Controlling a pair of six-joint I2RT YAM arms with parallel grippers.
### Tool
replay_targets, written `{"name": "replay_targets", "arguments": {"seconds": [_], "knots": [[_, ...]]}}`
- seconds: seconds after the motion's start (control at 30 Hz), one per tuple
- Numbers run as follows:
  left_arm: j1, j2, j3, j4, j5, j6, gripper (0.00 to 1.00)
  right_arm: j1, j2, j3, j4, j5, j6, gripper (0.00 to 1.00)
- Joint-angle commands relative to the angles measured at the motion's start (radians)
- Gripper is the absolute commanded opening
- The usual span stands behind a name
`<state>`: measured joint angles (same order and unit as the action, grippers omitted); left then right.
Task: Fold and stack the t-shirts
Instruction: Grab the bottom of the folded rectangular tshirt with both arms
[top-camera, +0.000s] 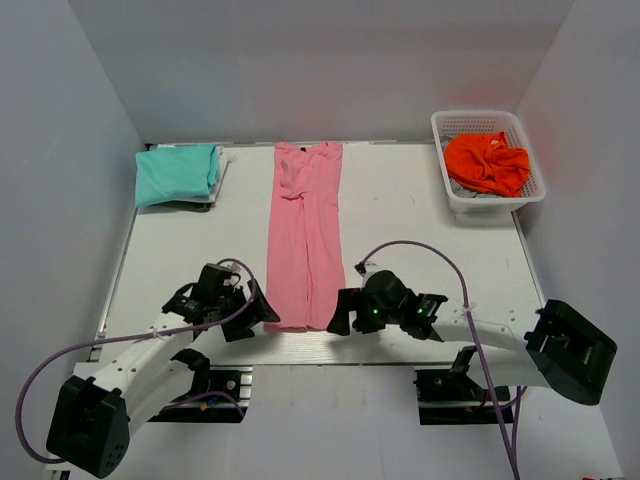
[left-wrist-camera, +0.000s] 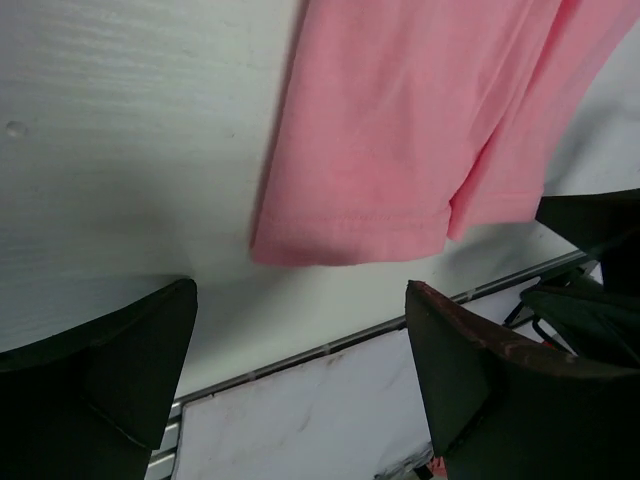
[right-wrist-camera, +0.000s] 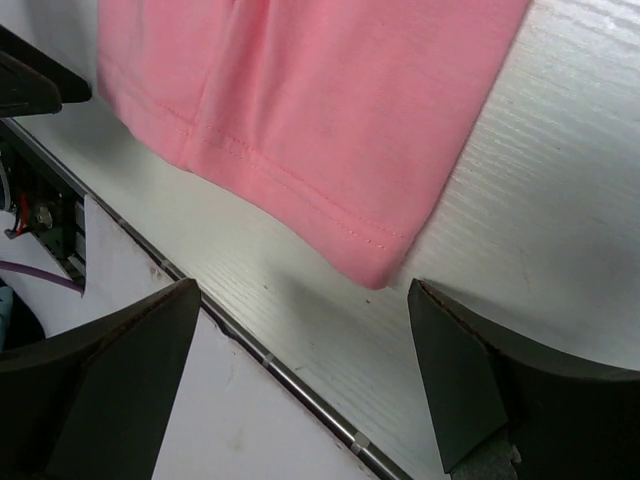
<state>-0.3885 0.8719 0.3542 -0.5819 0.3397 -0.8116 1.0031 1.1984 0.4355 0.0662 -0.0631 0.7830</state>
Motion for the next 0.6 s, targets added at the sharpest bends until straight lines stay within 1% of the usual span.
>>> {"name": "replay_targets", "arguments": {"seconds": [0.0, 0.03, 0.13, 0.23, 0.27, 0.3, 0.33, 0.4, 0.43, 0.5, 0.53, 0.57], "knots": [[-0.004, -0.002, -0.032, 0.063, -0.008, -0.009, 0.94, -0.018, 0.041, -0.026, 0.107, -0.069, 0.041, 0.9], [-0.004, 0.01, -0.041, 0.077, -0.008, -0.009, 0.93, -0.018, 0.049, -0.026, 0.139, -0.092, 0.044, 0.9], [-0.004, 0.048, -0.054, 0.131, -0.022, -0.018, 0.87, -0.023, 0.095, -0.017, 0.149, -0.093, 0.053, 0.9], [-0.004, 0.093, -0.054, 0.149, -0.045, -0.018, 0.76, -0.024, 0.142, -0.004, 0.149, -0.095, 0.067, 0.89], [-0.004, 0.102, -0.054, 0.149, -0.045, -0.008, 0.71, -0.029, 0.154, -0.003, 0.149, -0.096, 0.073, 0.87], [-0.004, 0.102, -0.054, 0.16, -0.056, -0.008, 0.63, -0.026, 0.164, 0.0, 0.149, -0.095, 0.079, 0.87], [-0.004, 0.114, -0.054, 0.16, -0.056, -0.008, 0.57, -0.031, 0.171, 0.002, 0.147, -0.093, 0.084, 0.83], [-0.004, 0.124, -0.054, 0.16, -0.045, 0.005, 0.49, -0.032, 0.171, -0.003, 0.139, -0.084, 0.093, 0.82], [-0.004, 0.124, -0.054, 0.16, -0.045, 0.005, 0.4, -0.032, 0.162, -0.007, 0.133, -0.08, 0.093, 0.79], [-0.004, 0.124, -0.054, 0.183, -0.015, 0.017, 0.32, -0.038, 0.153, -0.012, 0.123, -0.061, 0.104, 0.75], [-0.004, 0.124, -0.054, 0.183, 0.01, 0.017, 0.24, -0.032, 0.141, -0.015, 0.115, -0.052, 0.105, 0.73], [-0.004, 0.124, -0.054, 0.198, 0.021, 0.017, 0.23, -0.035, 0.132, -0.015, 0.115, -0.049, 0.104, 0.71]]}}
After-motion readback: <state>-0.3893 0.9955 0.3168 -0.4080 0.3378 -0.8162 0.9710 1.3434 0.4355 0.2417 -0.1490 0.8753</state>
